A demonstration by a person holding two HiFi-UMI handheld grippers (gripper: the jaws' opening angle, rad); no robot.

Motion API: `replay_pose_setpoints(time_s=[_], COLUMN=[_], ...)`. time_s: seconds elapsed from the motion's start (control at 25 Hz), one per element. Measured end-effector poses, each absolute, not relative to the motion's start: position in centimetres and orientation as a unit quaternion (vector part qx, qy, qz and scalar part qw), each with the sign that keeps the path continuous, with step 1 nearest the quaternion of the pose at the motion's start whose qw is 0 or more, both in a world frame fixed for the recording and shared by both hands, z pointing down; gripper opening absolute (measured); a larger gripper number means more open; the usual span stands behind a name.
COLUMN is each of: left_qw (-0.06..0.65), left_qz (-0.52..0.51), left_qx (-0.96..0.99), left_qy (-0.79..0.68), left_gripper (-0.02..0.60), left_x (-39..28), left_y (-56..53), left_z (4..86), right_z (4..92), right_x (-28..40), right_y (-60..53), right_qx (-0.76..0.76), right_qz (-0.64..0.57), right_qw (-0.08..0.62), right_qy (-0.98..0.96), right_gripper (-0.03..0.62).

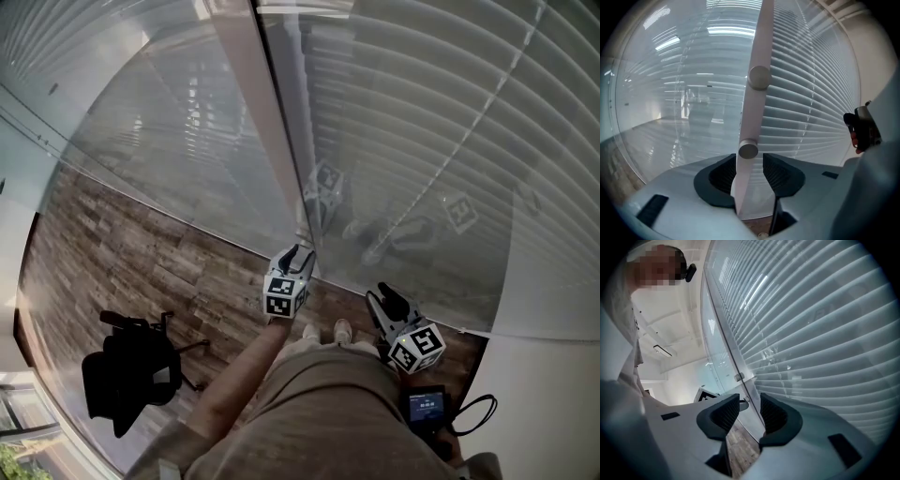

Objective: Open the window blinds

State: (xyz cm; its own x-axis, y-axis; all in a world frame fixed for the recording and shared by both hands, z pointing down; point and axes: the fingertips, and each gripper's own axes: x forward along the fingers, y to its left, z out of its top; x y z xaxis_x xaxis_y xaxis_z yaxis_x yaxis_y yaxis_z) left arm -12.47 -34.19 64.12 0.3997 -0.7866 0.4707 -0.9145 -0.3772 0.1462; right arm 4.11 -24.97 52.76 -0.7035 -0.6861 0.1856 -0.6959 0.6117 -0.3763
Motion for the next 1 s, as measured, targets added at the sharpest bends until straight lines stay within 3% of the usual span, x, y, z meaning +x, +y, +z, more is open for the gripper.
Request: replay_pose_setpoints(time_s=[0.36, 0.48, 0.72, 1.0], left_qw=[0.184, 0.19, 0.231, 0.336], left_qz=[0.16, 0.156, 0.132, 0.065], left_qx=[0.8, 0.799, 0.796, 0.78], left_qy=[-0.548, -0.549, -0.543, -0.524], left_gripper=[0.169, 0.137, 0.132, 0.132], left_x=[-13.0, -12.8, -12.8, -12.8], left_y=[-34.2, -34.6, -35.4, -35.2], left_z=[65.3, 64.5, 64.2, 64.5], right_z=[54.0, 53.2, 52.9, 53.1], right_x=[3.6, 3.5, 4.0, 4.2], right_y=[-24.5, -25.3, -26.4, -26.5], right_qx=[0.363, 0.358, 0.356, 0.353], right_qz=[0.208, 0.206, 0.209, 0.211], right_qw=[0.012, 0.014, 0.016, 0.014], right_qy=[-0.908, -0.911, -0.911, -0.911], right_gripper=[0.126, 0.126, 0.126, 0.126])
